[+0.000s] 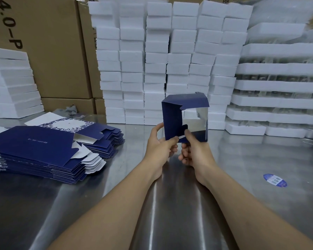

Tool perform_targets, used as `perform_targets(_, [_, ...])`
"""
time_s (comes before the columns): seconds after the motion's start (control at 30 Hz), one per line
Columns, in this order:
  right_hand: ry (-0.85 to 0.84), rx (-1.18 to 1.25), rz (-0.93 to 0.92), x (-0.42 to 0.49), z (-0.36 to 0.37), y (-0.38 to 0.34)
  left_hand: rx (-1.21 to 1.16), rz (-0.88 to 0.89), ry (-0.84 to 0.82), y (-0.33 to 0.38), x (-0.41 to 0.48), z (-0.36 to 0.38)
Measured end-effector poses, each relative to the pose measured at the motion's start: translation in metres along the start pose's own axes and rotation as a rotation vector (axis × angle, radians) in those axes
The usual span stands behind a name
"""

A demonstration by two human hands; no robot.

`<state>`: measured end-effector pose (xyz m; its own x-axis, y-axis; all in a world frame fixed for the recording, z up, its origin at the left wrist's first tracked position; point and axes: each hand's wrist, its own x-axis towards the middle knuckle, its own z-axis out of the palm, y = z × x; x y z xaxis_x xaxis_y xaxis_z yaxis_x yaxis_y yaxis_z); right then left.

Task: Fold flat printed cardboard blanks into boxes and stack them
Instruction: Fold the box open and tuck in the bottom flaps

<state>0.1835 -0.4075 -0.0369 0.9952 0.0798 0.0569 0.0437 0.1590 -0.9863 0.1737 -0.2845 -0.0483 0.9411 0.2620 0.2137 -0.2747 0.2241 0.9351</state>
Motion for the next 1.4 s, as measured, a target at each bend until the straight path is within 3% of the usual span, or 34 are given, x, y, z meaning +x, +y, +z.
perform_targets(0.73, [-0.072, -0.099, -0.001, -0.0022, 0.0014, -0.0017, 0.058, -0.078, 0.039, 0.006, 0.0015, 0.002])
perform_targets(1.4, [0.052, 0.016, 0.056, -0.0007, -0.0002, -0.0041, -0.024, -0.079, 0.093, 0.0071, -0.0017, 0.0009])
